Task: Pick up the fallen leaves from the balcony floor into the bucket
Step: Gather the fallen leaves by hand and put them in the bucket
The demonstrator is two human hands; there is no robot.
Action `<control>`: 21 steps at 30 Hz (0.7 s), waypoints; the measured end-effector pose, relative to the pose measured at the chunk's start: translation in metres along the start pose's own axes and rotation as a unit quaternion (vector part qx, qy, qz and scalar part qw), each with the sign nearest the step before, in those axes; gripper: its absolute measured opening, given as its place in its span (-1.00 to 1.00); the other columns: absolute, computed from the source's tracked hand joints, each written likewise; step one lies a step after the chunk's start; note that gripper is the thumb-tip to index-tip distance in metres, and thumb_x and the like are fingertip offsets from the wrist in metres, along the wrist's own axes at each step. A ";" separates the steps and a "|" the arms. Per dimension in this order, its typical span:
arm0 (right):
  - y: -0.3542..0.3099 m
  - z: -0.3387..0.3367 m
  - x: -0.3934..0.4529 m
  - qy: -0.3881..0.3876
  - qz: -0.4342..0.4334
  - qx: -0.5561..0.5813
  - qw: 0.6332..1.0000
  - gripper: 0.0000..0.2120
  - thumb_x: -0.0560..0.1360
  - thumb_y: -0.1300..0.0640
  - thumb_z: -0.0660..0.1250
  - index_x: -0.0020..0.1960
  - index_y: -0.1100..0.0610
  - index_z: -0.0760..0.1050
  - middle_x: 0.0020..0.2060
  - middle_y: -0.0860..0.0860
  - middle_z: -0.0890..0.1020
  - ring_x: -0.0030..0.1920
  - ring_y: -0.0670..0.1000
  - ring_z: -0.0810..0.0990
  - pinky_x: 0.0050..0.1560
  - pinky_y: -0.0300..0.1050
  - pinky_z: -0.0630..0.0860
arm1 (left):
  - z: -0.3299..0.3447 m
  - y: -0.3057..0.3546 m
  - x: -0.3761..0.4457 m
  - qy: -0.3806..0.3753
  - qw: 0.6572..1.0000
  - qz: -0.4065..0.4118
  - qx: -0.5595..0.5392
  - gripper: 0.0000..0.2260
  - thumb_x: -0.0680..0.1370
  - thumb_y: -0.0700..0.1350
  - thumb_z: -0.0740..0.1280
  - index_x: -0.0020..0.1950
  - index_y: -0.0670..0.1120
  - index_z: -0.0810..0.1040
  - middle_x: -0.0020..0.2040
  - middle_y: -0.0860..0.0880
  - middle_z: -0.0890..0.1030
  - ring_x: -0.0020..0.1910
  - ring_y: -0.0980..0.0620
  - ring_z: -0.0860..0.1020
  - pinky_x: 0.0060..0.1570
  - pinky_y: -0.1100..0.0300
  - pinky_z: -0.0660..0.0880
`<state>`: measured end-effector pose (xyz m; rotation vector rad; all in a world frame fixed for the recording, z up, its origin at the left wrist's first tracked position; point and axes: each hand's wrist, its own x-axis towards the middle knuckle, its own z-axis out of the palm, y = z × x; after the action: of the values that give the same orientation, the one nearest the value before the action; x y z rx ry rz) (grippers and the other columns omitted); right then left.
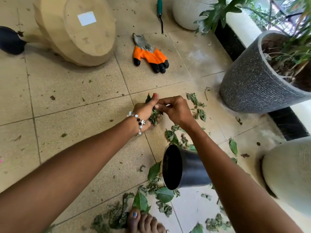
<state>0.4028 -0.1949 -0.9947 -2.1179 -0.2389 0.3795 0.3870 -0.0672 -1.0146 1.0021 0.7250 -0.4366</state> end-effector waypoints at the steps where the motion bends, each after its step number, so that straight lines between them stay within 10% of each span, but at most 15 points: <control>1: 0.003 -0.010 -0.001 -0.033 0.016 0.033 0.999 -0.84 0.51 0.17 0.40 0.07 0.16 0.66 -0.07 0.03 0.72 -0.06 -0.08 0.69 0.05 -0.15 0.58 | 0.002 -0.001 0.002 0.000 1.000 0.009 0.000 -0.60 0.44 0.11 0.46 0.01 -0.21 0.57 -0.24 -0.12 0.57 -0.43 -0.02 0.49 -0.44 0.19 0.43; 6: 0.034 -0.063 0.005 0.104 0.149 0.206 0.961 -0.78 0.59 0.17 0.27 0.17 0.20 0.59 0.05 0.07 0.69 -0.01 0.03 0.65 -0.01 -0.01 0.58 | 0.004 0.008 0.009 0.028 0.999 0.042 0.017 -0.65 0.44 -0.12 0.51 0.10 -0.29 0.55 -0.17 -0.15 0.60 -0.44 0.03 0.48 -0.52 0.26 0.42; 10: 0.075 -0.094 0.032 0.262 0.240 -0.064 0.933 -0.71 0.55 0.21 0.34 0.25 0.26 0.52 0.18 0.16 0.61 0.04 0.04 0.63 0.05 -0.07 0.61 | -0.002 0.016 0.019 0.057 0.997 0.044 -0.015 -0.85 0.48 -0.21 0.46 -0.08 -0.25 0.55 -0.35 -0.10 0.53 -0.54 0.04 0.43 -0.54 0.28 0.38; 16: 0.104 -0.112 0.071 0.124 0.271 -0.211 0.931 -0.33 0.53 -0.11 0.33 0.51 0.16 0.19 0.42 0.22 0.34 0.38 0.25 0.37 0.39 0.22 0.33 | -0.007 0.021 0.029 0.056 0.998 0.040 -0.014 -0.90 0.51 -0.25 0.41 -0.17 -0.22 0.53 -0.32 -0.16 0.60 -0.56 0.04 0.44 -0.53 0.26 0.39; 21: 0.105 -0.086 0.062 0.017 0.082 -0.355 0.931 -0.67 0.58 -0.02 0.26 0.24 0.14 0.50 0.30 0.21 0.47 0.32 0.26 0.40 0.34 0.06 0.36 | -0.004 0.017 0.036 0.058 0.998 0.037 0.009 -0.83 0.49 -0.23 0.43 0.02 -0.27 0.55 -0.10 -0.26 0.63 -0.53 0.04 0.47 -0.51 0.24 0.42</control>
<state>0.4936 -0.2996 -1.0501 -2.8696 -0.1973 0.3905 0.4214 -0.0560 -1.0323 1.0739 0.7867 -0.3228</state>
